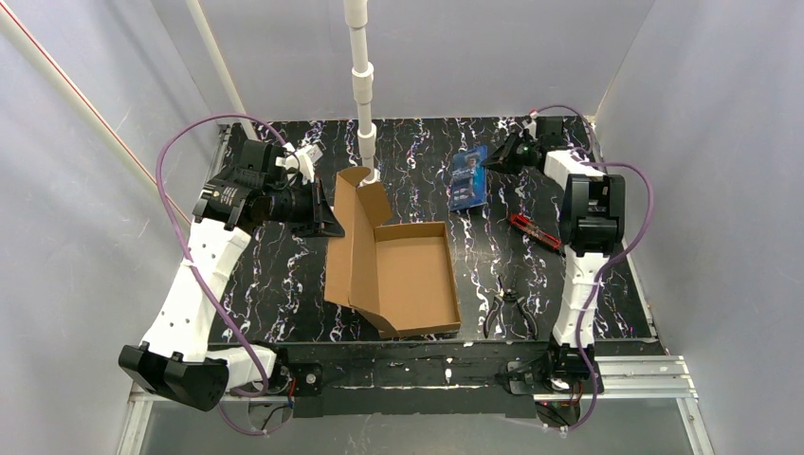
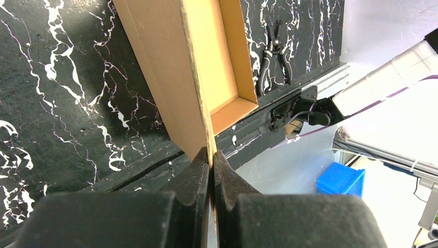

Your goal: Unpack the express box

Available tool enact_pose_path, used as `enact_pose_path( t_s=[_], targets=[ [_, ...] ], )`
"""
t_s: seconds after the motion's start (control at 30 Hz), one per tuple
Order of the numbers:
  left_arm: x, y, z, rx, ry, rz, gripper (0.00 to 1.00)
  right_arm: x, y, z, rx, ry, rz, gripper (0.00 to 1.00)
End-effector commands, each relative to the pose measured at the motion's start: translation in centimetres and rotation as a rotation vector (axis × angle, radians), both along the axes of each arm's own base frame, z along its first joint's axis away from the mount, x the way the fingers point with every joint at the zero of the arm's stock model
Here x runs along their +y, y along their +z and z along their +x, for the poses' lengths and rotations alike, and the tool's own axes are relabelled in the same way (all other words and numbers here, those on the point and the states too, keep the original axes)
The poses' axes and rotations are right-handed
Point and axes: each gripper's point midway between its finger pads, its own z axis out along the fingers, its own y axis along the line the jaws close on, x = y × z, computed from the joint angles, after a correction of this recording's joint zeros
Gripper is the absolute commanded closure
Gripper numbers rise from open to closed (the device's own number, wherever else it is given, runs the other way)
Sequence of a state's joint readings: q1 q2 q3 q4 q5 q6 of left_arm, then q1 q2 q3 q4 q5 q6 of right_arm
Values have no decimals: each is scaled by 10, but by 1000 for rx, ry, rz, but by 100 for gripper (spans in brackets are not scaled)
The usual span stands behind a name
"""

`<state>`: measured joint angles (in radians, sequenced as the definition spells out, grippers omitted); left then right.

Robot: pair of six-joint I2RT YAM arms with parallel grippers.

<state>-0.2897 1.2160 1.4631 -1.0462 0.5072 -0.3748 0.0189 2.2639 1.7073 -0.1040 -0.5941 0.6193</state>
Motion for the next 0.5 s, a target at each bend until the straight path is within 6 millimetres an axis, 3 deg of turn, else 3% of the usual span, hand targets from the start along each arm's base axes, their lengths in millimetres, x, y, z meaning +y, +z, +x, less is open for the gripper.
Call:
enact_pose_path(
  t_s=[0.0,0.13,0.2,0.27,0.37,0.47],
  targets=[
    [0,-3,-11,23,-32,-2,99,-31,0,12,-41,12,-41,75],
    [-1,-5,-11,35,-32,-7,98,-63,-13,4,48,-71,-243,53],
    [-2,-6,-11,41,-31,-8,98,-77,-10,-7,84,-113,-353,41],
    [-2,-7,-11,49,-30,-9,97,-85,0,-19,107,-151,-456,36],
    [-3,-8,-12,59,-29,-13,96,-66,31,-45,62,-149,-525,32],
    [-3,-9,-12,64,-25,-12,92,-30,65,-72,-44,-111,-555,27]
  ],
)
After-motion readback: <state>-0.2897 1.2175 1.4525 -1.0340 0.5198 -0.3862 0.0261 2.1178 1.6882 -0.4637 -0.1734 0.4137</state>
